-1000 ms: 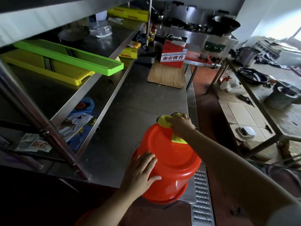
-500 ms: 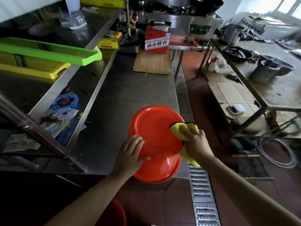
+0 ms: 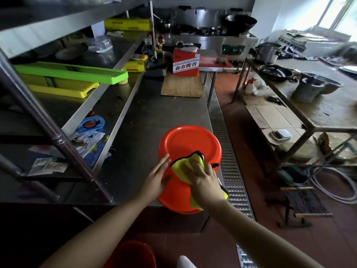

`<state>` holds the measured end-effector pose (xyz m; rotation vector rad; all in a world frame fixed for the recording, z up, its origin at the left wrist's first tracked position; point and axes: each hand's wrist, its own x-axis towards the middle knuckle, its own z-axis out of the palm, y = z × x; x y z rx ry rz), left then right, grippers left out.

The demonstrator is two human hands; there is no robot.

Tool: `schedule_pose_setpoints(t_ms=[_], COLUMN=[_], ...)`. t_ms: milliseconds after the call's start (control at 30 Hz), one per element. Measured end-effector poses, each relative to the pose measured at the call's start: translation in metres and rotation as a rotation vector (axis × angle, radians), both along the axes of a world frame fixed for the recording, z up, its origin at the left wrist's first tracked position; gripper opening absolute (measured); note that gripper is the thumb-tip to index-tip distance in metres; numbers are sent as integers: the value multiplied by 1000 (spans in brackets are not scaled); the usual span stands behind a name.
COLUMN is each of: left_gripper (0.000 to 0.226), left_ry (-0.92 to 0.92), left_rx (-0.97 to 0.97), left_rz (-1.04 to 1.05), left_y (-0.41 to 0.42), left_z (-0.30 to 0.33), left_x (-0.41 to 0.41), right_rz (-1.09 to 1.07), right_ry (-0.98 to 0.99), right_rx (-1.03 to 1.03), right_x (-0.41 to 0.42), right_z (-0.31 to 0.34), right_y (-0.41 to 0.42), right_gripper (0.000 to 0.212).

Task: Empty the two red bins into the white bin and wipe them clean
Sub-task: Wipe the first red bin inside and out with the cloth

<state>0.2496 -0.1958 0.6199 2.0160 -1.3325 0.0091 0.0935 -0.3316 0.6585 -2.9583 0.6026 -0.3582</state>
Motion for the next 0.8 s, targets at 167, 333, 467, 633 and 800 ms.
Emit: schedule_pose_setpoints(t_ms=[167,333,467,633,800], left_gripper=[33,25,28,29,31], left_ry=[36,396,586,632,326], left_rx=[-46,-161,-171,-144,128], left_rz=[140,268,301,342,393], left_y=[38,60,73,84,110], left_z=[0,-3,-2,-11,-38], left_x=[-6,-12,-10,-3,19], right_rz=[98,182,242,264,243], right_ry=[4,-27,-3,112,254], right_rx=[22,22,-5,85,183], right_x=[10,31,44,56,78], right_z=[-3,-5,-17,-40,-71], right_y=[28,56,71,85,89], right_gripper=[70,65,71,82,78])
